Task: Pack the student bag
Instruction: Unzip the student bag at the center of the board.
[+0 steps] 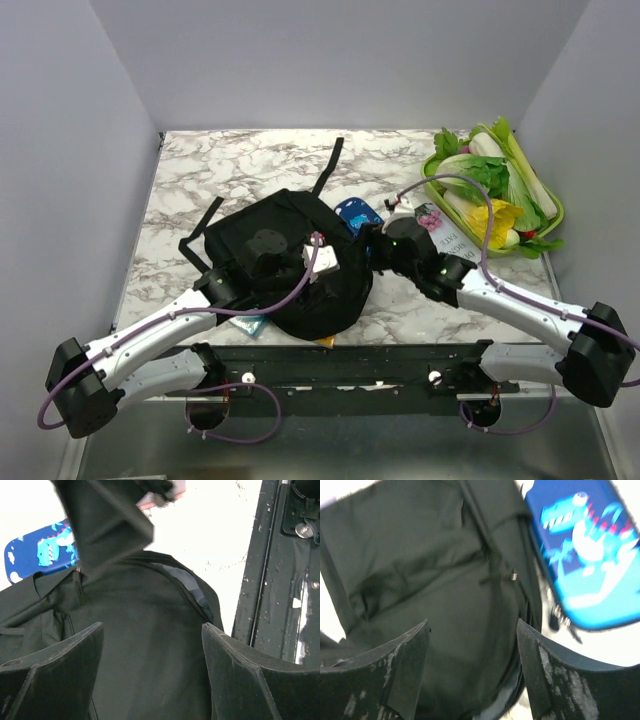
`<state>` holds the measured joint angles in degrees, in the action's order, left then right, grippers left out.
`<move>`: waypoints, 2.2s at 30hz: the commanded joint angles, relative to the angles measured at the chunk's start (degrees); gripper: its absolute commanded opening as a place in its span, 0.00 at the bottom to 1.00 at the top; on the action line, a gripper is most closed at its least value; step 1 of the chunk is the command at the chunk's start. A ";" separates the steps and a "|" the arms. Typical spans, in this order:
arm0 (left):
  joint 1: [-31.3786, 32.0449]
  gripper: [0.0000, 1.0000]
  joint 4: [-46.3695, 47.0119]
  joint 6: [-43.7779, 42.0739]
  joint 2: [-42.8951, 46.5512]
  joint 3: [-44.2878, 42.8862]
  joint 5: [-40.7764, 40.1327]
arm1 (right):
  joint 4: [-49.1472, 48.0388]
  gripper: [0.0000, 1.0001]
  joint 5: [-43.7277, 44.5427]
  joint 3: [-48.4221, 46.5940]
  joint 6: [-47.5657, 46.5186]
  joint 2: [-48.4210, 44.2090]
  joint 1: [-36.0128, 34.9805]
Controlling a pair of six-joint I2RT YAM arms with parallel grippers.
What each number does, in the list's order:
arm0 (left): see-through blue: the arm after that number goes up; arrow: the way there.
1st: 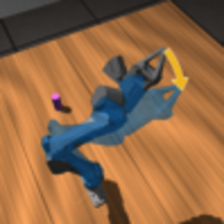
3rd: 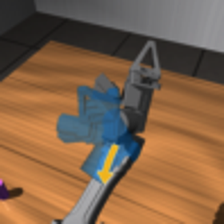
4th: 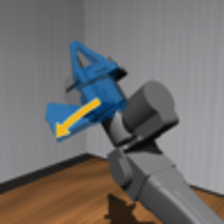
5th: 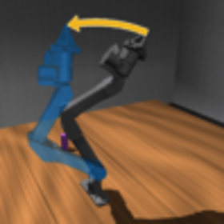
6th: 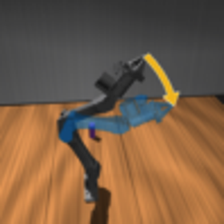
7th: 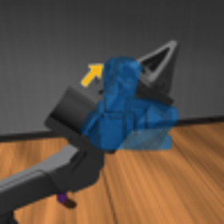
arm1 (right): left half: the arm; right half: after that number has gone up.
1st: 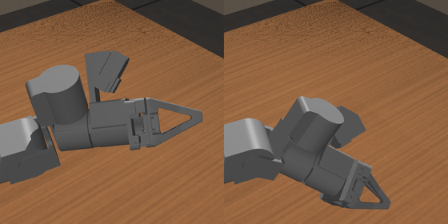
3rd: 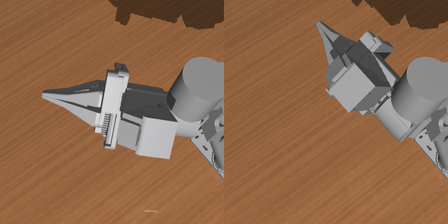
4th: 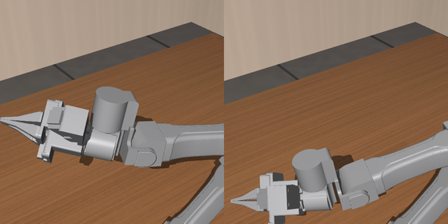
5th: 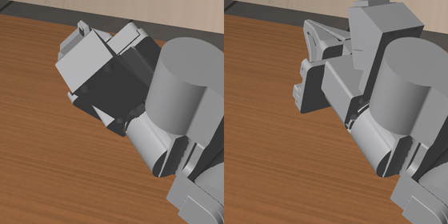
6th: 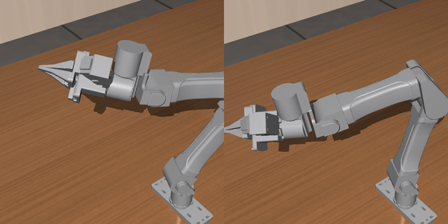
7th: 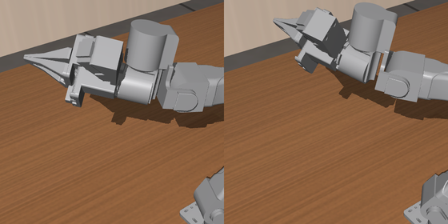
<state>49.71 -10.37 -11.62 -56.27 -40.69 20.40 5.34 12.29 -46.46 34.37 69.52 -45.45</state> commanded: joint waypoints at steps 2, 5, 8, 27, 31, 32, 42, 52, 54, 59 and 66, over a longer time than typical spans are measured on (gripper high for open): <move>-2.42 0.86 -4.66 -0.42 1.60 0.69 6.31 | 3.27 0.69 -2.63 7.78 6.93 -4.82 -4.64; -2.60 0.85 -3.26 -2.52 1.69 3.32 6.49 | 4.76 0.58 -1.49 11.47 9.48 -8.42 -6.49; -2.69 0.84 -1.41 -4.19 1.51 6.74 6.66 | 4.76 0.51 -1.48 15.06 11.06 -12.38 -7.63; 5.12 0.90 -5.27 -15.71 0.11 8.60 8.96 | 1.43 0.27 -0.69 25.54 13.71 -15.73 -11.06; 7.94 0.88 -4.92 -19.58 -0.77 9.40 2.74 | -0.07 0.24 -0.34 25.80 13.97 -13.19 -11.06; 8.29 0.87 -4.75 -20.37 -0.86 9.66 1.58 | -0.51 0.24 -0.43 26.06 13.97 -12.83 -11.15; 9.26 0.61 -2.63 -29.86 -1.12 12.38 -9.76 | -2.36 0.17 0.45 25.72 13.53 -8.44 -11.32; 7.25 0.00 -9.23 -28.03 1.16 9.84 -0.21 | -2.44 0.12 1.85 22.91 11.86 -5.97 -12.03; 4.97 0.00 -8.09 -26.62 1.60 9.22 0.60 | -1.83 0.12 2.29 20.98 10.46 -6.32 -12.12; 0.74 0.00 2.28 -16.78 3.53 8.17 -1.77 | -0.51 0.13 4.40 16.58 7.21 -6.07 -12.91; -0.94 0.81 5.63 -5.35 4.77 7.72 -1.34 | 0.11 0.13 5.55 12.18 6.41 -3.34 -14.31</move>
<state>49.21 -8.40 -25.76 -52.62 -32.38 17.41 4.54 15.09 -32.03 42.06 64.20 -58.85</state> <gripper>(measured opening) 0.732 0.129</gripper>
